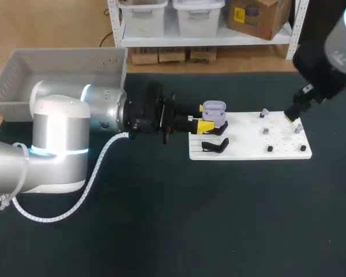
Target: Pick up each earbud case from the left stands, insert the matching earbuds, close the lid, and place the case in the box.
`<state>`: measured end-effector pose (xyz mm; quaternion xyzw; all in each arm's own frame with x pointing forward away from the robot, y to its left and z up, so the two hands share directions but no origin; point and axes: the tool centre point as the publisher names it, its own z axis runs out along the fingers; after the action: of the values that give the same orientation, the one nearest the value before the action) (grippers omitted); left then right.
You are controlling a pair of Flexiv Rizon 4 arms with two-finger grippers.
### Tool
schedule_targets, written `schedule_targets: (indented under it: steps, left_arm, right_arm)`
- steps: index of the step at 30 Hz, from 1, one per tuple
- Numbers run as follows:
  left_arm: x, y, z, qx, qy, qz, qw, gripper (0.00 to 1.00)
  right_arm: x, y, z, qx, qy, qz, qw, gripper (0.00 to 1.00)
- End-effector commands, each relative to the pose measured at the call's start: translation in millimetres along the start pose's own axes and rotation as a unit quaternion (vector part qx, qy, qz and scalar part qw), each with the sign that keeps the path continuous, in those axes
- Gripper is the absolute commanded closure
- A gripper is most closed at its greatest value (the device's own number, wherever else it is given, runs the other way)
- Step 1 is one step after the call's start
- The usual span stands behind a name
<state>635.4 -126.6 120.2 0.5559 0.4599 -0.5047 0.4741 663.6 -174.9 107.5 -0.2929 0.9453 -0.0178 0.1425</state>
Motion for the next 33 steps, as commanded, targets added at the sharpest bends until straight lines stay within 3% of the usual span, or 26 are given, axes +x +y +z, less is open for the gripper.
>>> schedule_targets:
  steps: [1,6,29,33]
  left_arm:
    - [0.3,-1.8,0,-0.003,-0.001,0.001,1.0,1.0]
    - [0.3,-1.8,0,-0.003,-0.001,0.001,1.0,1.0]
    - [0.3,-1.8,0,-0.003,-0.001,0.001,1.0,1.0]
    - [0.3,-1.8,0,-0.003,-0.001,0.001,1.0,1.0]
  right_arm:
    - [-8,0,18,0.036,0.027,0.005,0.999,0.0]
    - [-5,-3,32,0.043,0.043,0.021,0.998,0.0]
    - [-5,-3,32,0.043,0.043,0.021,0.998,0.0]
    - [-2,-5,42,0.047,0.052,0.019,0.997,0.0]
